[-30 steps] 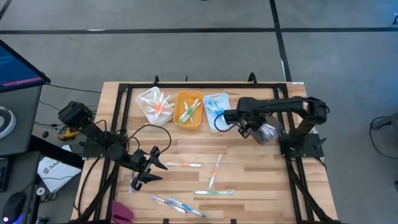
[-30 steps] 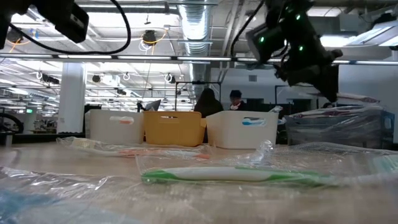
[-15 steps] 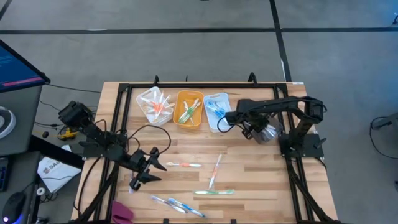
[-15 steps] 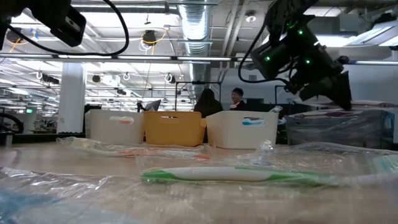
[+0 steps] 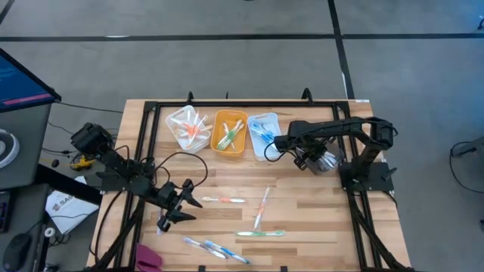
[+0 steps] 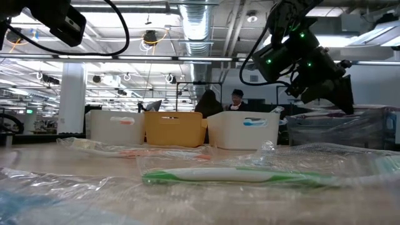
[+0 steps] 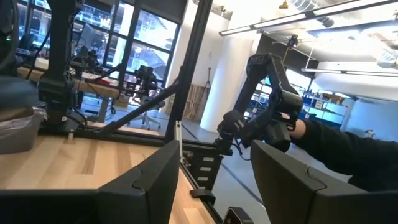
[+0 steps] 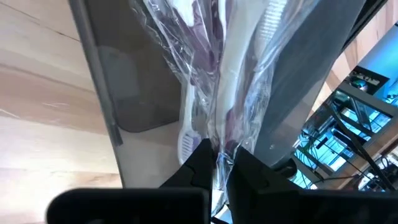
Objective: Pick & Place Toothbrushes
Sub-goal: Put the white violet toothbrush into the black transparent bin
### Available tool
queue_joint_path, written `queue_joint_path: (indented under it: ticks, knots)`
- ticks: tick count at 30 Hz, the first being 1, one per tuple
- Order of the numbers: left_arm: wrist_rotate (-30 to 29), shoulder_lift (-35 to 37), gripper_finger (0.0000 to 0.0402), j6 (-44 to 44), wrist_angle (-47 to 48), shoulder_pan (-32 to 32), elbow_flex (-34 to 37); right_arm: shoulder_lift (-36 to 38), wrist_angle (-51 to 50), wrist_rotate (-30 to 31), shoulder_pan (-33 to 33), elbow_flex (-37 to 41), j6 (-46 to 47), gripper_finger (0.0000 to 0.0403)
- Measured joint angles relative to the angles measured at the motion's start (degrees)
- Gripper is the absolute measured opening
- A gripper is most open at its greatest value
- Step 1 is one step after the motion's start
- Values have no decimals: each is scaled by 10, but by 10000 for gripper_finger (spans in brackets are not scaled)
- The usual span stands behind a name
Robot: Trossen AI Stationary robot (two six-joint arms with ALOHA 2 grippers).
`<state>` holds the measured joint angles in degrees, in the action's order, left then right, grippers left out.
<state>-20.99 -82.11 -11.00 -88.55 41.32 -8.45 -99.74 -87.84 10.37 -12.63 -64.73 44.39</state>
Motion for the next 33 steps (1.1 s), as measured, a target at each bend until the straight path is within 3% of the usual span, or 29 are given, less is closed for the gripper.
queue_joint_path:
  ticks: [15,21,26,33]
  knots:
    - [0,0,191,0,0,0,0,0,24,-13,-12,3,-22,11]
    - [0,0,191,0,0,0,0,0,56,-57,-22,53,-43,11]
    - [0,0,191,0,0,0,0,0,47,-58,-26,68,-43,12]
    - [0,0,191,17,-2,0,0,0,48,-58,-25,68,-44,61]
